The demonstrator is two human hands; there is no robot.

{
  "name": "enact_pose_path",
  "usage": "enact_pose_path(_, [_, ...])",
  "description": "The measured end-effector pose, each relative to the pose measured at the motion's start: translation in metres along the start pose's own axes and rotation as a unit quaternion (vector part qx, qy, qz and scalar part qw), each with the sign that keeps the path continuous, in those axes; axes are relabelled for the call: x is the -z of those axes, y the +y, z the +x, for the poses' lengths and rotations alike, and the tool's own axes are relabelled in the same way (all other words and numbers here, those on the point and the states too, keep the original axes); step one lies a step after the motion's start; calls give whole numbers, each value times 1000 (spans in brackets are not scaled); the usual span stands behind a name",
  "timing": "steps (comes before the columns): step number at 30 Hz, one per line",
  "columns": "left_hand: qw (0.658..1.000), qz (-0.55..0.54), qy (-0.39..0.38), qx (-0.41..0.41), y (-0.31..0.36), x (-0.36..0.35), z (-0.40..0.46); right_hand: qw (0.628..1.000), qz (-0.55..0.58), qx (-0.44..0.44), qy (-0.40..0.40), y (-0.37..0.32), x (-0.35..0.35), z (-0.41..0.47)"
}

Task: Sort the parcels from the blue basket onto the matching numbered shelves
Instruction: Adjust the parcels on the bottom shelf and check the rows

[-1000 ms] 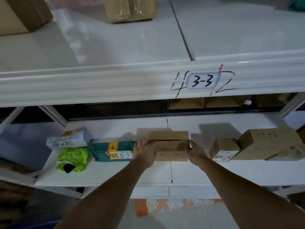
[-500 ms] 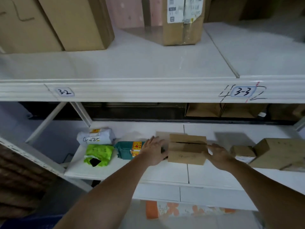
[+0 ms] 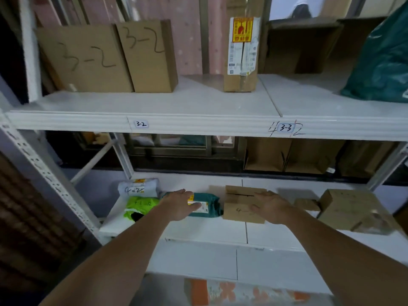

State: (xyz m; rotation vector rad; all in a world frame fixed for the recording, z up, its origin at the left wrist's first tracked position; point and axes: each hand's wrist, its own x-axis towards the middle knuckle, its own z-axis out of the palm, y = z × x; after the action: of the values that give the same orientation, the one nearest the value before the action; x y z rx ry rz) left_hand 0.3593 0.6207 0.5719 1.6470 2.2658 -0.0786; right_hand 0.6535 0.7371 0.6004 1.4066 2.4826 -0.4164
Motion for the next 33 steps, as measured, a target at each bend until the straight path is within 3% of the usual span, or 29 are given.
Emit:
enact_pose_path(10, [997,-54,22,50,8,-37,-128,999,18,42,-6,10,-53,-50])
enact_pose_path(19, [996,-65,-4,68,-34,-55,-195,998,50,17,-17,-41,-68,-143])
enact_pose_path(26, [997,-68,-4,45,-94,-60,-235,999,40,1,-22,-114,-83,-169])
enact_pose_path(33, [997,-59,-12,58,-182,-67,-267,998,34,46,-21,-217,-112,-177])
